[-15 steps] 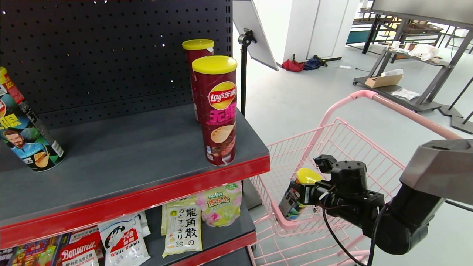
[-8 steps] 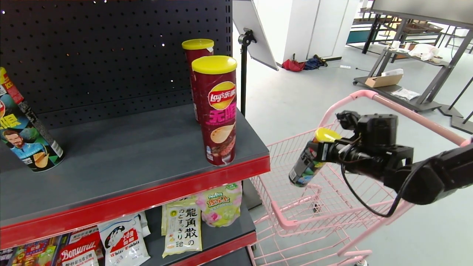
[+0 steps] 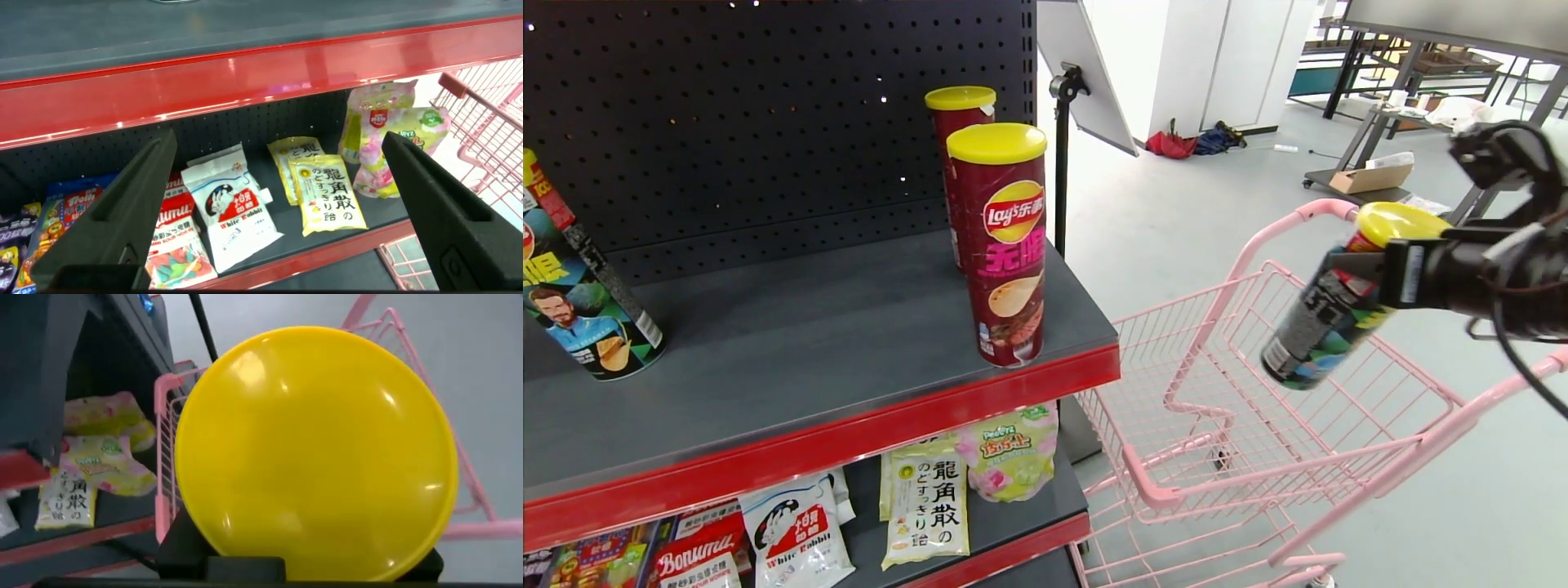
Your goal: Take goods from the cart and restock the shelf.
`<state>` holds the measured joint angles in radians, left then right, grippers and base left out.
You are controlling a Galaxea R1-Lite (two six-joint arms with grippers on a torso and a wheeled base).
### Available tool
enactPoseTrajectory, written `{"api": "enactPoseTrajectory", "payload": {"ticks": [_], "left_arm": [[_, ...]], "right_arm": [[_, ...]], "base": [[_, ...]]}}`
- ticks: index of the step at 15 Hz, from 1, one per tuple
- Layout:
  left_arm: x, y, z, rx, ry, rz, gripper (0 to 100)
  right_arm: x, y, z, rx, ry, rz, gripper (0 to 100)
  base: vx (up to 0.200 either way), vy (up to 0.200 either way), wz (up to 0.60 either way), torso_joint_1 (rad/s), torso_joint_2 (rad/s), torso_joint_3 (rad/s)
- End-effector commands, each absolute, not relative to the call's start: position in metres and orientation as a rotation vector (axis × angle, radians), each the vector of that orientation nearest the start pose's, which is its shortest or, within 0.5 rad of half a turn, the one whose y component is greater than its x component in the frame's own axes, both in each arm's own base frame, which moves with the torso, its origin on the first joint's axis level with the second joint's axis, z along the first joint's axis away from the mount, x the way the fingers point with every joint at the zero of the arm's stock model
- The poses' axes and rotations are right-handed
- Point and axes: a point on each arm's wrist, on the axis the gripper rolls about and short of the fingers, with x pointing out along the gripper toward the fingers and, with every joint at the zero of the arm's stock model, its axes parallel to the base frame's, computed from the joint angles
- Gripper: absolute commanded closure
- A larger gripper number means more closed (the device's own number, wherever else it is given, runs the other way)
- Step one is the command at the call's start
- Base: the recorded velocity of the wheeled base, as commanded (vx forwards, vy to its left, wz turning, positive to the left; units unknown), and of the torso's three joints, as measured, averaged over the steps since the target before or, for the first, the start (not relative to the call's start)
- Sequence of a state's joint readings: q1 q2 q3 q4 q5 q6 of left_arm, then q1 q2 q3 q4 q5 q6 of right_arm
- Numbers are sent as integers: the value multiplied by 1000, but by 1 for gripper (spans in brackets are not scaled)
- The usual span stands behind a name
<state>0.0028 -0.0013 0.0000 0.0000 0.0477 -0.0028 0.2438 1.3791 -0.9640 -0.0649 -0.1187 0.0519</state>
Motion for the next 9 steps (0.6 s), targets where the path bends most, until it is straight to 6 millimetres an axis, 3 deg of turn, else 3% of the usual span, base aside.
{"api": "enactPoseTrajectory", "payload": {"ticks": [1, 2, 3, 4, 6, 9], "left_arm": [[-23, 1, 75, -3, 0, 51, 0], [-23, 1, 75, -3, 0, 51, 0], [-23, 1, 75, -3, 0, 51, 0], [-23, 1, 75, -3, 0, 51, 0], [-23, 1, 75, -3, 0, 49, 0], [-23, 1, 75, -3, 0, 49, 0]], "right_arm": [[117, 27, 276, -75, 289, 93, 100], [94, 21, 264, -78, 263, 90, 100], [93, 21, 264, -78, 263, 88, 100], [67, 12, 245, -87, 253, 25, 100], [55, 9, 239, -84, 234, 23, 100], [52, 6, 230, -125, 251, -22, 100]], "base": [[0, 0, 0, 0, 0, 0], [0, 0, 0, 0, 0, 0], [0, 0, 0, 0, 0, 0], [0, 0, 0, 0, 0, 0], [0, 0, 0, 0, 0, 0], [0, 0, 0, 0, 0, 0]]}}
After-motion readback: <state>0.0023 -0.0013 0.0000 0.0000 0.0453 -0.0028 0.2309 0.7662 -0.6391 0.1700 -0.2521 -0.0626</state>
